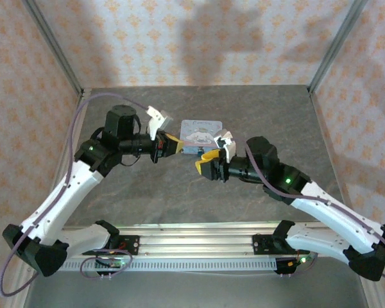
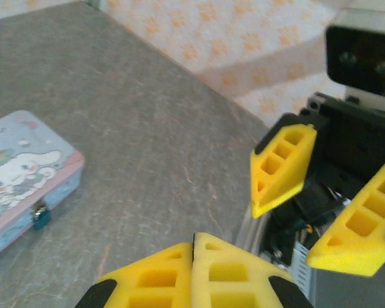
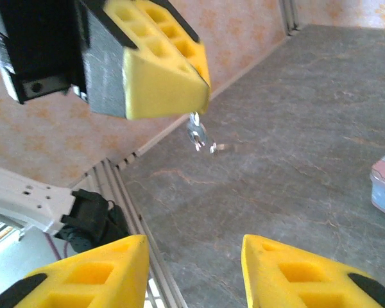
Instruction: Unlock the padlock with the key
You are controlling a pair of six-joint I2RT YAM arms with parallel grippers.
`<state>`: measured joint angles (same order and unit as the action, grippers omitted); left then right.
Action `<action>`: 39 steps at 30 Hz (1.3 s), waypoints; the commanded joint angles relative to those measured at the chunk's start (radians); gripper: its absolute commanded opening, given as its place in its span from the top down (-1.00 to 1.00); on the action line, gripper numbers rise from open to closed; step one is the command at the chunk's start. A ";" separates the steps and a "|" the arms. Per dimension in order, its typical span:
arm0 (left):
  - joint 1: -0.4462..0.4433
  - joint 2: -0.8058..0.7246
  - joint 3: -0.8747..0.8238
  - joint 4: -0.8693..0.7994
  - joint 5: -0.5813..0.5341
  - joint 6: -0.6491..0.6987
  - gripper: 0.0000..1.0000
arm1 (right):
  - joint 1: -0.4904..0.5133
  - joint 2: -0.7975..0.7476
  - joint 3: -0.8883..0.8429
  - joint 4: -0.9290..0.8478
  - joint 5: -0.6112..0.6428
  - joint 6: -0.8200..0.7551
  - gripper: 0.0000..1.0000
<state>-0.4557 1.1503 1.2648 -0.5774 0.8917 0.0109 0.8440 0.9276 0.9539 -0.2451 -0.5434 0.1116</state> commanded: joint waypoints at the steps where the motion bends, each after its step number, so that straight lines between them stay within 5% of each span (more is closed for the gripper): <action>1: -0.018 0.048 0.090 -0.166 0.115 0.148 1.00 | -0.008 -0.005 -0.008 0.063 -0.125 0.026 0.17; 15: -0.034 0.067 0.115 -0.110 0.257 0.130 1.00 | -0.008 0.097 0.053 0.152 -0.228 0.034 0.40; 24: -0.034 0.064 0.108 -0.141 0.292 0.145 1.00 | -0.009 0.102 0.054 0.175 -0.270 0.031 0.74; 39: -0.033 0.085 0.119 -0.173 0.306 0.173 1.00 | -0.008 0.054 0.065 0.058 -0.186 -0.020 0.52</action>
<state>-0.4782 1.2297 1.3590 -0.7242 1.1618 0.1596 0.8406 1.0130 0.9810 -0.1730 -0.7620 0.1215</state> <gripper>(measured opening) 0.048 0.237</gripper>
